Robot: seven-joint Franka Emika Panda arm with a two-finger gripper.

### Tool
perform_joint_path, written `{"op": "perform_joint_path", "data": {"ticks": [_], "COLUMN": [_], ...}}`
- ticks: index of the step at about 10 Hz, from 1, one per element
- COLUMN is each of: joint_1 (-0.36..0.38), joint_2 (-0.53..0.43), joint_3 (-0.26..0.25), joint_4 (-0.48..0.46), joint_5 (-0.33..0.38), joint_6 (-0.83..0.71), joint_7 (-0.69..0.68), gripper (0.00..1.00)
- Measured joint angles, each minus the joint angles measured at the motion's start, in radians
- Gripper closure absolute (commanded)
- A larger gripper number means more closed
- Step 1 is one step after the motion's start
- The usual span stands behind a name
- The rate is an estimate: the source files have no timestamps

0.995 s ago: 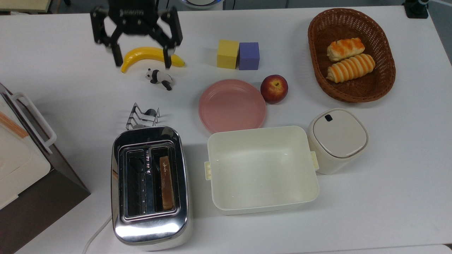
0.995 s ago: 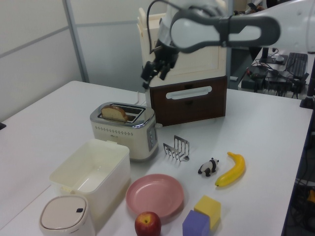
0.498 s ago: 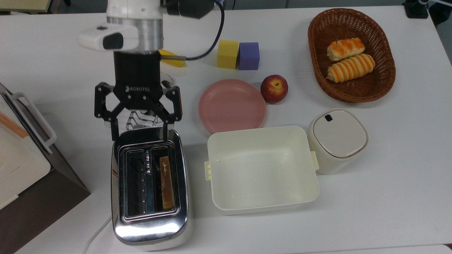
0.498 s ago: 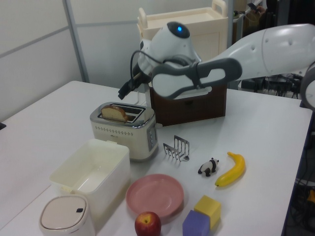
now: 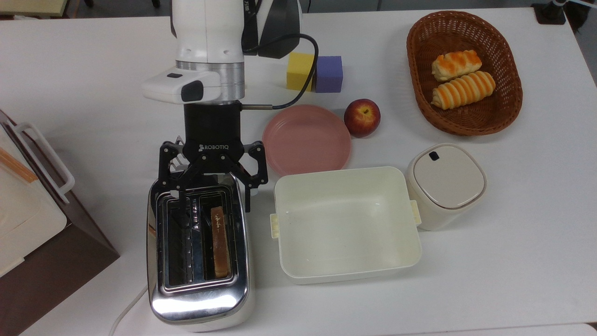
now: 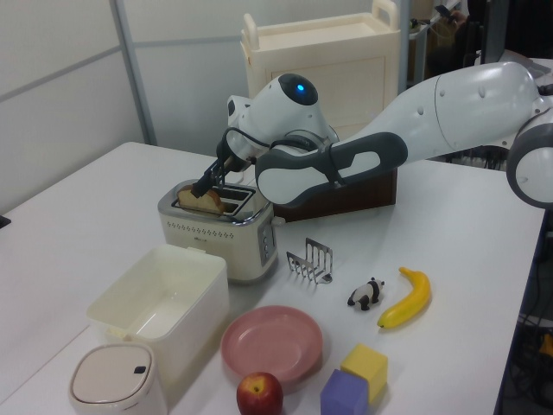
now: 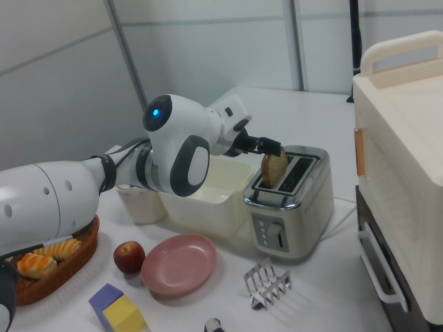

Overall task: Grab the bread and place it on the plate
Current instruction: 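Move the open gripper over the toaster and lower toward the bread slice, then close the gripper on the toasted bread slice in the toaster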

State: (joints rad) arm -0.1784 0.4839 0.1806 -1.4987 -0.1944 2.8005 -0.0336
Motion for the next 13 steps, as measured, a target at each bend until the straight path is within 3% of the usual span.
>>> {"op": "perform_joint_path", "data": {"ticks": [9,10,11,13], "joint_1": [-0.014,-0.014,-0.014,-0.014], "joint_2": [0.030,0.032,0.033,0.038], "joint_3": [0.004,0.004,0.004,0.004], "joint_4": [0.001,0.001,0.001,0.001], "joint_5": [-0.002,-0.002,-0.002,-0.002], "joint_6": [0.000,0.000,0.000,0.000], "joint_7": [0.000,0.000,0.000,0.000], "gripper": [0.00,0.56,0.97,1.00]}}
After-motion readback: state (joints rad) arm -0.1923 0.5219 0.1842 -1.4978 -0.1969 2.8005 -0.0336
